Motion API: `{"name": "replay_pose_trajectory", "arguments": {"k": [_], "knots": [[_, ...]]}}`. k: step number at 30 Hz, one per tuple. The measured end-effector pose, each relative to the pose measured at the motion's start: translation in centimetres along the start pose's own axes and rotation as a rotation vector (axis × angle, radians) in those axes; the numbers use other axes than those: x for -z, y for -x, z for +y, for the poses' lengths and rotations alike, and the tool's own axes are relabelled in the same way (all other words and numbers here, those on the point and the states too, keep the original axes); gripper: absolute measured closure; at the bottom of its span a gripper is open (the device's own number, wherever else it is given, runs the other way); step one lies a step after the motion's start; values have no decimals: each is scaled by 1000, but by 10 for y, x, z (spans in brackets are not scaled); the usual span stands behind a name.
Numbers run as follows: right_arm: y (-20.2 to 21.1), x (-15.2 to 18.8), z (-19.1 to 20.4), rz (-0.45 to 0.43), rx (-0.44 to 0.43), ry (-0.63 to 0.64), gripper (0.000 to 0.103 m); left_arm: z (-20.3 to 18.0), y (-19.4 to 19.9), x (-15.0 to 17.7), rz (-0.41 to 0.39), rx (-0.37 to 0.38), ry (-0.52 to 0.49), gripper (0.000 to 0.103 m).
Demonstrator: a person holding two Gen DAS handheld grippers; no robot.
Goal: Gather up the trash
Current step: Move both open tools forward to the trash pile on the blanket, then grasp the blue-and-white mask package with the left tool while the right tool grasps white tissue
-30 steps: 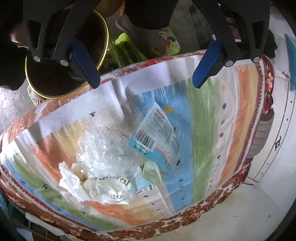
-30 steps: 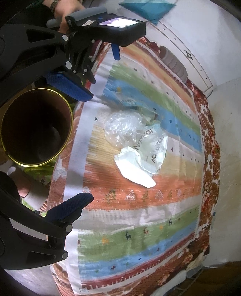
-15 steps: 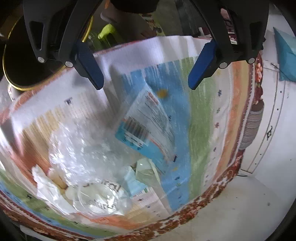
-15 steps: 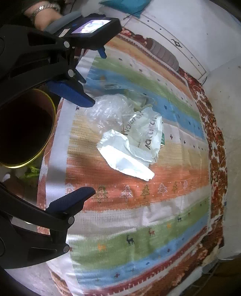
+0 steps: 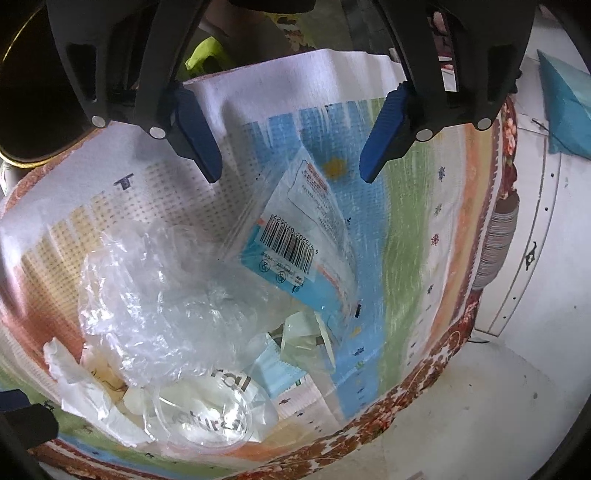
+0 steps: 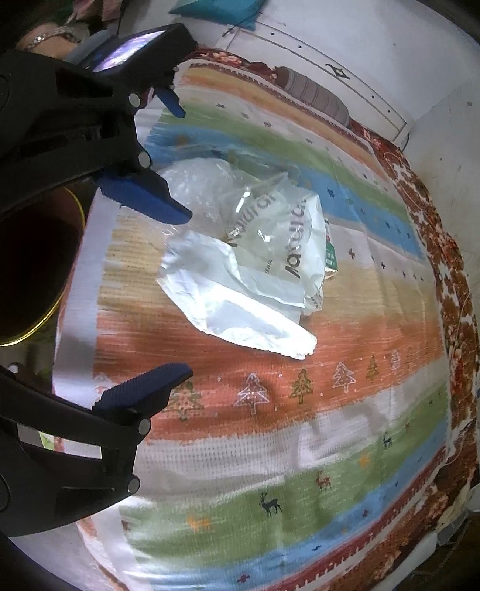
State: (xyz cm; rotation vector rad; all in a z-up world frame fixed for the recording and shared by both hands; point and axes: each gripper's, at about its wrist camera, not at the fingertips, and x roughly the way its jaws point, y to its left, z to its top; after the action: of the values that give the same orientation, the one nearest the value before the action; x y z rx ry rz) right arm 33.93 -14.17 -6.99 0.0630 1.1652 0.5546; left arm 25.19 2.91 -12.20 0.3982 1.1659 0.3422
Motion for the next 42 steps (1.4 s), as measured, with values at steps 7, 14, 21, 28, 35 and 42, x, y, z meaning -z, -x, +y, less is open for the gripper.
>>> {"name": "replay_pose_trajectory", "arguments": {"k": [7,14,21,28,35,42], "knots": [[-15,-11,1,16,16,4,47,8,-9,-4,11,4,37,37],[-28,-12,7,40,38,32,69,7,-20,-4,31,57,40,81],[-20,-9,9,36,46,71,97,29,-2,-10,-27,96,108,102],[3,-6,14,4,37,93,100,57,26,-11,-57,177,198,102],[32,-3,25,-35,32,140,100,91,45,-5,-72,253,304,103],[58,6,34,-64,14,178,100,108,62,1,-90,318,374,103]]}}
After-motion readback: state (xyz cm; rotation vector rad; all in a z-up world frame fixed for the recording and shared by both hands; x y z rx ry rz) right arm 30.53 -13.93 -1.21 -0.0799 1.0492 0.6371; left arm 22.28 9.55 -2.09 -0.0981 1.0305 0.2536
